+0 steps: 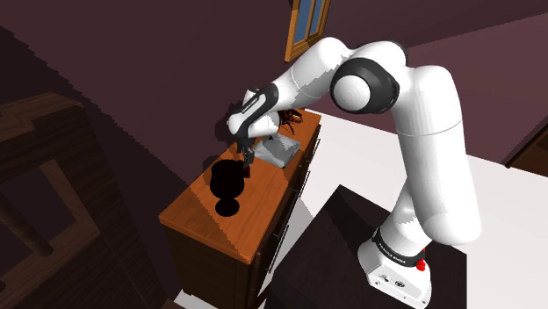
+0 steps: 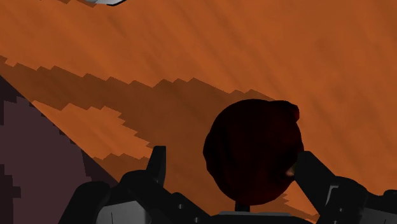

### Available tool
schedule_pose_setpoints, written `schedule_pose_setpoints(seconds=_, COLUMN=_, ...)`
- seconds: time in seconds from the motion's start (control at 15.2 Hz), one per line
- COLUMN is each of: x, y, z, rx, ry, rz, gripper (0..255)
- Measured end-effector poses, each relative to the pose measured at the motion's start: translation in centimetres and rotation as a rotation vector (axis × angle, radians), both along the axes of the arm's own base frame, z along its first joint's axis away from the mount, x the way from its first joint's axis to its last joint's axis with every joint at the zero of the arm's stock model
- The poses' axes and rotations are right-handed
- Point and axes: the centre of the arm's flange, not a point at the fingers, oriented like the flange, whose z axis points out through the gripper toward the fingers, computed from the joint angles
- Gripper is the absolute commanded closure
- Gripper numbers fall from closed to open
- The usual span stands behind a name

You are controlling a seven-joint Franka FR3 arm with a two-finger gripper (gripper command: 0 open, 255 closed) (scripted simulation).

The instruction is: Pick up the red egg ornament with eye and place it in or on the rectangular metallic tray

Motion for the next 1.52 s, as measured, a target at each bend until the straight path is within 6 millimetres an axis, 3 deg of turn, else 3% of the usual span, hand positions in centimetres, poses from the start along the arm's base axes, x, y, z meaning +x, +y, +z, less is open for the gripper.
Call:
schedule_pose_setpoints(seconds=0.07, x=0.1, y=0.0, z=0.0, rx=0.002, ry=0.004, rz=0.001, gripper=255)
schedule_pose_setpoints(seconds=0.59, x=0.4, y=-0.1, z=-0.1, rx=0.01, ry=0.022, rz=0.005, gripper=255)
schedule_pose_setpoints(seconds=0.66, x=0.4, y=-0.2, z=-0.1, rx=0.013, ry=0.028, rz=0.005, gripper=0)
schedule_pose_setpoints(seconds=0.86, x=0.8, y=0.2, z=0.3, rx=0.017, ry=0.032, rz=0.003, gripper=0)
schedule_pose_setpoints(seconds=1.25, x=3.6, y=6.6, z=0.6, rx=0.063, ry=0.106, rz=0.006, gripper=0)
schedule_pose_setpoints(seconds=1.52, x=4.1, y=7.5, z=-0.8, rx=0.07, ry=0.119, rz=0.005, gripper=0)
